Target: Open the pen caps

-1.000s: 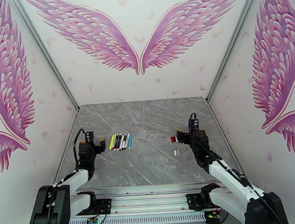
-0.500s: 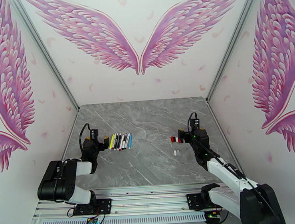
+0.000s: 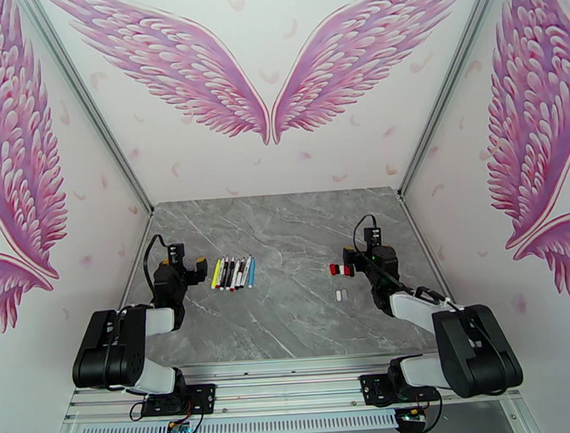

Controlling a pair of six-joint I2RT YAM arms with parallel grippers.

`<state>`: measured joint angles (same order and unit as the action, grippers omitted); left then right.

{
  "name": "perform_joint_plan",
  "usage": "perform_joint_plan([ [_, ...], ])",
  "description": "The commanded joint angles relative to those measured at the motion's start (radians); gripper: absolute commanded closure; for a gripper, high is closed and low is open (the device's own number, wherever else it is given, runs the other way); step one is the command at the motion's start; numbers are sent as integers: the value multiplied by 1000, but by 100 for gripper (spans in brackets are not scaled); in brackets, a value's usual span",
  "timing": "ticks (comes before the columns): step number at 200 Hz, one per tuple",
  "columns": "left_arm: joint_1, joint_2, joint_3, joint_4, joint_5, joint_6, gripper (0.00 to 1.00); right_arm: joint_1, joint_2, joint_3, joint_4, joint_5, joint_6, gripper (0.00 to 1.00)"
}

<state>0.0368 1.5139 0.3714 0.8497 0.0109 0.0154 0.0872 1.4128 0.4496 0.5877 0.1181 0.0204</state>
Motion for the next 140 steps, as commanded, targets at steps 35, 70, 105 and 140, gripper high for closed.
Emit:
perform_joint_plan([
  [35, -5, 3, 21, -14, 7, -6, 1, -11, 96, -49, 221, -91, -27, 1],
  [70, -5, 3, 22, -14, 6, -6, 1, -24, 121, -34, 215, -137, -29, 1],
  [105, -5, 3, 21, -14, 6, -5, 1, -21, 123, -36, 222, -130, -34, 1],
  [140, -5, 3, 21, -14, 6, -4, 1, -22, 123, -37, 225, -139, -32, 1],
])
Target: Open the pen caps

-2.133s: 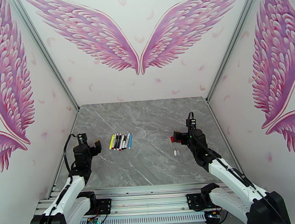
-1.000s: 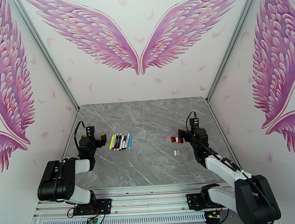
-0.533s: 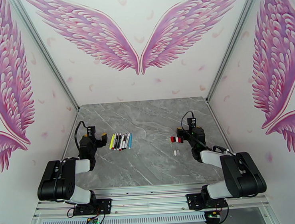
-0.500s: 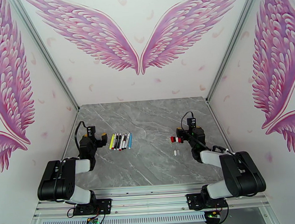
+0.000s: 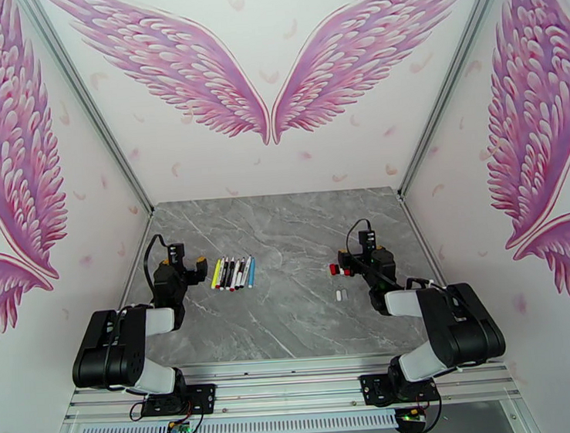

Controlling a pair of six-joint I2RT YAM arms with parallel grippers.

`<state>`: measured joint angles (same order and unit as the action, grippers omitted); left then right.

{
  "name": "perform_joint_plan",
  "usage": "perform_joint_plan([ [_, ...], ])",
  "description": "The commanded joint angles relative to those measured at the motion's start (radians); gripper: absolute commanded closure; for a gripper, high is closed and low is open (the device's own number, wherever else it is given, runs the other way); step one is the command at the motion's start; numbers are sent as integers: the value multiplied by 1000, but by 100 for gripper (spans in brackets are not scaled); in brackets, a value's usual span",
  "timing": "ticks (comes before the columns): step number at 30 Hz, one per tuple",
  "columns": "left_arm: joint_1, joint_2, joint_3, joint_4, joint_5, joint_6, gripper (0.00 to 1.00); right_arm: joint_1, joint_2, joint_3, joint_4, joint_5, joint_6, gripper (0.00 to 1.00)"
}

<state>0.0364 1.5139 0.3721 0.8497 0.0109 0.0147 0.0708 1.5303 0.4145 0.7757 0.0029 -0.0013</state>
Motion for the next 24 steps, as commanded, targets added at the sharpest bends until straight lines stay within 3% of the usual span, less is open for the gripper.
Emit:
perform_joint_plan([
  [1, -4, 3, 21, -14, 6, -4, 1, -6, 5, -3, 37, -23, -10, 1],
  [7, -5, 3, 21, -14, 4, -4, 1, -19, 7, -21, 73, -130, -33, 1],
  [11, -6, 2, 21, -14, 4, -3, 1, -20, 8, -6, 47, -54, -7, 1],
  [24, -18, 2, 21, -16, -26, 1, 1, -19, 7, -7, 48, -50, -9, 1],
])
